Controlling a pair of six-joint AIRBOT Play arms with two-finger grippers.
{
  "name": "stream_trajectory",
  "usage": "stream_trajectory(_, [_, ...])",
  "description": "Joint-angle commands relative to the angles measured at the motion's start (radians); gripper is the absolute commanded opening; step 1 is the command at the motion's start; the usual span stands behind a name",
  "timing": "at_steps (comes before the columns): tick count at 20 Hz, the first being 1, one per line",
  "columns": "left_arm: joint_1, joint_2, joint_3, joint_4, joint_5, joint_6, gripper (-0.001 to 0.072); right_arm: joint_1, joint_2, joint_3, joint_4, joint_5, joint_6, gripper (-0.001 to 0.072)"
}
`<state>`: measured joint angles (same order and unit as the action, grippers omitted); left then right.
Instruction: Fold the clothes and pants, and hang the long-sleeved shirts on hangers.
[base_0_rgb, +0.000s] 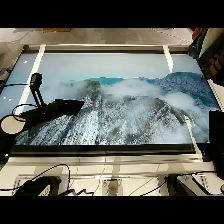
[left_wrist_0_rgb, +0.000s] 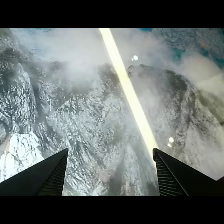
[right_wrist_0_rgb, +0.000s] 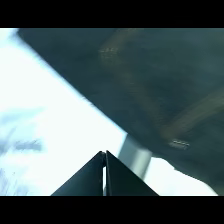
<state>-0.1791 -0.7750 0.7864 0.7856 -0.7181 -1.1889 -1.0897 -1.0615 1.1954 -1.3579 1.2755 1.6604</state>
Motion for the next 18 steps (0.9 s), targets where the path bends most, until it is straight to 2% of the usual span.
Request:
stream_trajectory(1, [0.001,0.001,-0.001,0.0,0.0,0.0,0.0609,0.304,-0.001,0.0,0.029,-0.076,-0.134,0.0039])
stream_trajectory(5, [0.001,0.001,-0.001,0.0,0.0,0.0,0.0609,0.711,-0.002,0.0,0.019,-0.17,-0.251,0.004])
stream_trajectory(9, [0.001,0.001,-0.001,0.0,0.0,0.0,0.0608,0.994,-0.002,0.0,-0.051,-0.243,-0.382,0.004])
stream_trajectory(12, [0.001,0.001,-0.001,0.0,0.0,0.0,0.0609,1.067,-0.008,0.0,-0.095,-0.242,-0.39,0.0039])
stream_trajectory(18, [0.001,0.001,-0.001,0.0,0.0,0.0,0.0609,1.067,-0.016,-0.001,-0.078,-0.24,-0.386,0.004])
